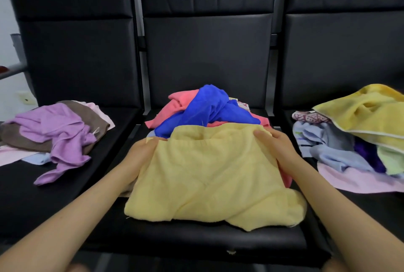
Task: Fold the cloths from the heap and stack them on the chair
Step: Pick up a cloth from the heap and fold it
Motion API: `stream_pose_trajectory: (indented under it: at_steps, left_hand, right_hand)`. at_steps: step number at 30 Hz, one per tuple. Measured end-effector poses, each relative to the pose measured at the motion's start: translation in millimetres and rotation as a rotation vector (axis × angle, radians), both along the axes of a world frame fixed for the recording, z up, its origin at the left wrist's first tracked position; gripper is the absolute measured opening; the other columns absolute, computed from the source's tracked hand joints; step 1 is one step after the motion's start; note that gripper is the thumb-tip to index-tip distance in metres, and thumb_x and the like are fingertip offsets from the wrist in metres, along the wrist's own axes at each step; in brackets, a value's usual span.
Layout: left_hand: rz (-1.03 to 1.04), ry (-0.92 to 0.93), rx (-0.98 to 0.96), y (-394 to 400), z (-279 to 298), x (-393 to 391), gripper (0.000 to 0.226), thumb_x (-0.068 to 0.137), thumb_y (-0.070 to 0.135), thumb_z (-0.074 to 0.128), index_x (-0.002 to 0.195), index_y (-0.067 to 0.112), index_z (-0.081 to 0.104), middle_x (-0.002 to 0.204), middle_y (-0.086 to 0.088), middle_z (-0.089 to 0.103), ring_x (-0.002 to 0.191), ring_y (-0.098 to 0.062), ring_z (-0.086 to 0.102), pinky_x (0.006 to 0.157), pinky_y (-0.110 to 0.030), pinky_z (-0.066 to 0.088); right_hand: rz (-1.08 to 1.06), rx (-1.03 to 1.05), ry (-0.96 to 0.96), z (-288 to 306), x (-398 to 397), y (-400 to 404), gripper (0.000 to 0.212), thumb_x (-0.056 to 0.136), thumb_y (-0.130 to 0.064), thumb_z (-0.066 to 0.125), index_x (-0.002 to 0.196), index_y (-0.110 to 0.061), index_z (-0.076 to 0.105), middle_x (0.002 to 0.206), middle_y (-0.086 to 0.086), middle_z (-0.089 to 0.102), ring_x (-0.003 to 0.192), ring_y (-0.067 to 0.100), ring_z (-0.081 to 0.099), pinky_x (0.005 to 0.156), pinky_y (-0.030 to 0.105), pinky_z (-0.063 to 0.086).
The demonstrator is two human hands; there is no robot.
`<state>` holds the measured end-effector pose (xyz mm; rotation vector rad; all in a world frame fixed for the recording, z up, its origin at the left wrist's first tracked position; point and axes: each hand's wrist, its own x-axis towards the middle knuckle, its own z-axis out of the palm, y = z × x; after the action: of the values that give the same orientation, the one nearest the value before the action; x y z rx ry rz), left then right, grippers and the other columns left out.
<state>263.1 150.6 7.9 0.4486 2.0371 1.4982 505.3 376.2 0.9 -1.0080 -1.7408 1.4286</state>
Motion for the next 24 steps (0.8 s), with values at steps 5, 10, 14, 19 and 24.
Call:
stream_pose_trajectory:
  at_steps: [5,10,14,19,24]
  left_hand:
    - [-0.058,0.276,0.039,-8.4,0.9,3.5,0.019,0.086,0.033,0.061,0.089,0.020,0.074,0.100,-0.009,0.069,0.094,-0.024,0.066,0.084,-0.042,0.053]
    - [-0.155,0.622,0.000,-22.5,-0.5,-0.7,0.025,0.088,0.038,0.052,0.073,0.048,0.069,0.102,0.008,0.060,0.094,-0.012,0.060,0.086,-0.037,0.049]
    - [-0.136,0.478,0.045,-22.4,-3.5,-3.6,0.016,0.093,0.035,0.059,0.089,0.037,0.075,0.104,0.008,0.064,0.099,-0.013,0.063,0.091,-0.040,0.051]
    - [-0.107,0.170,0.103,-15.2,-1.4,-1.5,0.022,0.093,0.039,0.054,0.103,0.038,0.074,0.107,0.011,0.072,0.102,-0.012,0.067,0.096,-0.042,0.052]
    - [-0.125,0.185,0.038,2.1,-0.7,1.5,0.021,0.092,0.036,0.056,0.094,0.034,0.077,0.103,0.008,0.073,0.097,-0.012,0.067,0.088,-0.033,0.054]
  right_hand:
    - [0.003,-0.054,-0.099,-2.1,1.5,0.1,0.050,0.090,-0.035,0.064,0.102,0.013,0.059,0.084,0.007,0.053,0.077,0.020,0.047,0.064,0.030,0.038]
    - [0.002,-0.014,-0.102,0.1,4.7,-6.9,0.025,0.091,-0.034,0.061,0.081,-0.012,0.055,0.080,0.007,0.041,0.075,0.021,0.038,0.061,0.031,0.031]
    - [0.050,0.026,-0.108,-1.8,10.0,-8.1,0.036,0.093,-0.028,0.059,0.084,0.007,0.058,0.079,0.006,0.045,0.074,0.021,0.040,0.059,0.031,0.031]
    - [0.104,-0.068,-0.021,-2.0,23.2,-4.3,0.020,0.091,-0.018,0.063,0.082,0.000,0.063,0.067,0.002,0.058,0.065,0.017,0.053,0.058,0.027,0.041]
    - [-0.015,-0.111,0.116,0.0,16.0,-2.1,0.016,0.087,-0.026,0.069,0.100,-0.015,0.070,0.095,0.003,0.069,0.087,0.019,0.062,0.071,0.029,0.047]
